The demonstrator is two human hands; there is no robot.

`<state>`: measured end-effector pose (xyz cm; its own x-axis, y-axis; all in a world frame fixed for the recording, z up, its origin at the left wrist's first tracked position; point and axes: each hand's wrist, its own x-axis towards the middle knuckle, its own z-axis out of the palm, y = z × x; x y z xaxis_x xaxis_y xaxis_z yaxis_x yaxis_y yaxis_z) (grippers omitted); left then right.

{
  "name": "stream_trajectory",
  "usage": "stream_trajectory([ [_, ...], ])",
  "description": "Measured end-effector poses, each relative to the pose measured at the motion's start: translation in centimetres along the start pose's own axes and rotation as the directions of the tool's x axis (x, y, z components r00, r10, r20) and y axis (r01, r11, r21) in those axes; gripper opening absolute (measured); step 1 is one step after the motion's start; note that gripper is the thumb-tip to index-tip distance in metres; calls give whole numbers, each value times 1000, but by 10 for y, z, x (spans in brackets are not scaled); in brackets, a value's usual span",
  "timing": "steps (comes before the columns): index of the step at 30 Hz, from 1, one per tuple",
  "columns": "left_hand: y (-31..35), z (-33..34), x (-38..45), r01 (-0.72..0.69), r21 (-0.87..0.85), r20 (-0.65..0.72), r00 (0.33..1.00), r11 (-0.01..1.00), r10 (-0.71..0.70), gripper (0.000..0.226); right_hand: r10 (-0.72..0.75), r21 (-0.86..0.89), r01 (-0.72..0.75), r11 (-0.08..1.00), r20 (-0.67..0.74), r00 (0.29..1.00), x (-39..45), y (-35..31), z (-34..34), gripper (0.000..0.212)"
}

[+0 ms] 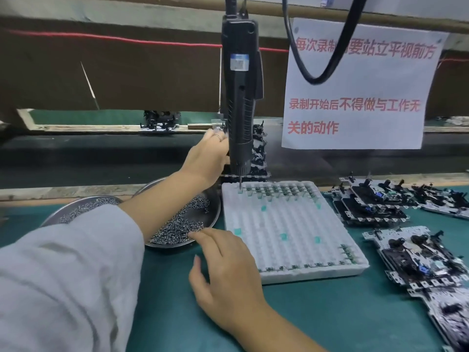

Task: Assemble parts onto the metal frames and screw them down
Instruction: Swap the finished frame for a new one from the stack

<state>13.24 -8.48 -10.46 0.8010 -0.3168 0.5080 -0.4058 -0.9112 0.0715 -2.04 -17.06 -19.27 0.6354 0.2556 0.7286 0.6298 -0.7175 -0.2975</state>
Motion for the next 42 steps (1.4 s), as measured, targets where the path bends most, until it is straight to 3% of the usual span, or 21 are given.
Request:
stream_trajectory([
  [3,-12,-9,-12,-61,27,-131,989,998,65,24,34,18,-34,999,22,999,-1,0,-2,42],
  [5,-24,-26,-32,-32,11,-204,978,999,34,34,58,39,-59,997,40,998,0,-1,-4,47],
  [11,-52,-92,-126,-30,64,-275,960,998,46,40,148,100,-154,983,64,987,3,-7,-8,61],
  [14,-50,-120,-188,-48,-39,-264,964,998,36,26,164,205,-168,964,33,986,2,-10,-8,61],
  [18,-35,-125,-264,88,-166,-144,983,982,-112,25,146,340,-130,932,-23,989,-5,-11,-9,51],
  [21,-27,-108,-298,117,-213,-61,989,970,-133,26,42,417,-38,908,-1,999,-13,-13,-14,37],
  [23,-27,-98,-309,146,-245,-27,987,959,-157,27,-105,386,73,920,64,992,-18,-16,-16,36],
  [26,-30,-96,-314,201,-287,41,979,937,-198,34,-356,290,283,914,242,903,-18,-24,-14,45],
  [29,-45,-101,-310,220,-295,23,974,930,-224,42,-405,178,364,914,407,819,-18,-30,-8,62],
  [33,-73,-104,-298,241,-139,60,970,961,-235,50,-342,134,317,939,463,818,-17,-32,-7,64],
  [37,-85,-100,-295,199,-164,133,975,966,-178,59,-197,124,157,980,460,866,-17,-30,-7,62],
  [39,-83,-99,-291,198,-203,60,980,959,-190,61,-148,157,86,984,448,882,-16,-31,-8,61],
  [42,-69,-102,-273,211,-283,-141,956,936,-258,39,-70,343,-47,938,321,944,-14,-41,-12,47],
])
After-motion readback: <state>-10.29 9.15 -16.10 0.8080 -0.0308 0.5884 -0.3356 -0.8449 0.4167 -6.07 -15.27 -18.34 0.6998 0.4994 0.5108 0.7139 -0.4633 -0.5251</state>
